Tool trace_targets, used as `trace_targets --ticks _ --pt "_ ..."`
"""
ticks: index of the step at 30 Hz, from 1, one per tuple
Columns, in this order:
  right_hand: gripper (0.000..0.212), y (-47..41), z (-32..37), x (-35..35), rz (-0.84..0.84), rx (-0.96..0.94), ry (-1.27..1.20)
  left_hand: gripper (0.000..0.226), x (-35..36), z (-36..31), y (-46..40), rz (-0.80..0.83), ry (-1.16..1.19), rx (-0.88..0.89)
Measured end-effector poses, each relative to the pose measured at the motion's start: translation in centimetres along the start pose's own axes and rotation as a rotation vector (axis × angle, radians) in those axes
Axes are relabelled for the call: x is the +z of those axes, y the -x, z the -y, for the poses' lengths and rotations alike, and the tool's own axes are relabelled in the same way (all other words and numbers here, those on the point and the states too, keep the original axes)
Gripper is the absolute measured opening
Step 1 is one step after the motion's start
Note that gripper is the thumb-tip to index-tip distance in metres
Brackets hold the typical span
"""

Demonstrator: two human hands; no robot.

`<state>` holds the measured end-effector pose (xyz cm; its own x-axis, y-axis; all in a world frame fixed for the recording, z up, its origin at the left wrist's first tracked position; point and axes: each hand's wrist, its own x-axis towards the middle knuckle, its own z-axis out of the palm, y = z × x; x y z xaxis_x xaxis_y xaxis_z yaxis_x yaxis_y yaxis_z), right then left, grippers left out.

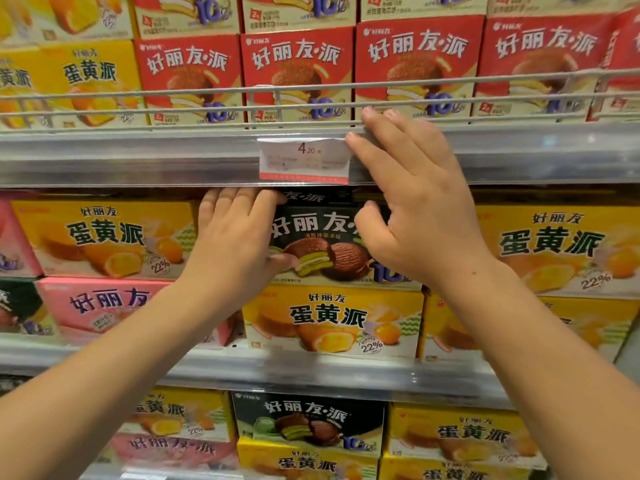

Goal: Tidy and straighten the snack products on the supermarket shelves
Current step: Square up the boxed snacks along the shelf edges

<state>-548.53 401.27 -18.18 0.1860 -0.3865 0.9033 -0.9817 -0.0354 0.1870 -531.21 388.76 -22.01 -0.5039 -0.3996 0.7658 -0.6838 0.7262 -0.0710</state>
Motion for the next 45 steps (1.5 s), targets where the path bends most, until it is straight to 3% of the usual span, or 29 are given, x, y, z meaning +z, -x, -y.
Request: trace_targets --ticks 8,13,17,22,24,27,32,35,41,45 --pt "0.057 1.5 0.5 -0.7 0.082 0.072 -0.13 0.076 -0.4 0.4 2.1 -0.161 0.026 0.117" --pt "0.073 6.3 1.7 -2.6 0.039 0.336 -0.375 0.061 -1.5 1.1 4.6 -0.314 0.18 0.151" --pt "0.097 8.2 5.6 -1.9 0.032 0.658 -0.606 0.071 -3.0 2.5 6.9 -0.208 0.313 0.063" --pt "0.096 8.8 10.7 0.6 0.006 0.818 -0.73 0.078 -4.2 7.2 11.2 -0.08 0.47 0.0" --pt "0.089 9.0 13.4 2.0 -0.012 0.878 -0.813 0.087 -4.2 10.0 13.7 -0.102 0.547 -0.074" --pt "0.099 9.1 18.1 4.9 0.028 1.018 -0.938 0.096 -4.4 15.0 18.0 -0.164 0.811 -0.287" --pt "0.094 9.6 26.1 10.1 0.151 1.186 -1.071 0.065 -4.3 23.7 24.6 0.134 1.344 -0.767" --pt "0.081 9.8 29.3 11.8 0.227 1.215 -1.088 0.069 -4.0 27.0 26.6 0.184 1.449 -0.827" --pt "0.067 8.9 32.1 12.2 0.21 1.274 -1.113 0.045 -3.6 29.1 27.3 0.242 1.573 -0.882" --pt "0.062 8.4 33.0 12.1 0.263 1.265 -1.08 0.05 -3.2 29.7 27.5 0.214 1.617 -0.923"
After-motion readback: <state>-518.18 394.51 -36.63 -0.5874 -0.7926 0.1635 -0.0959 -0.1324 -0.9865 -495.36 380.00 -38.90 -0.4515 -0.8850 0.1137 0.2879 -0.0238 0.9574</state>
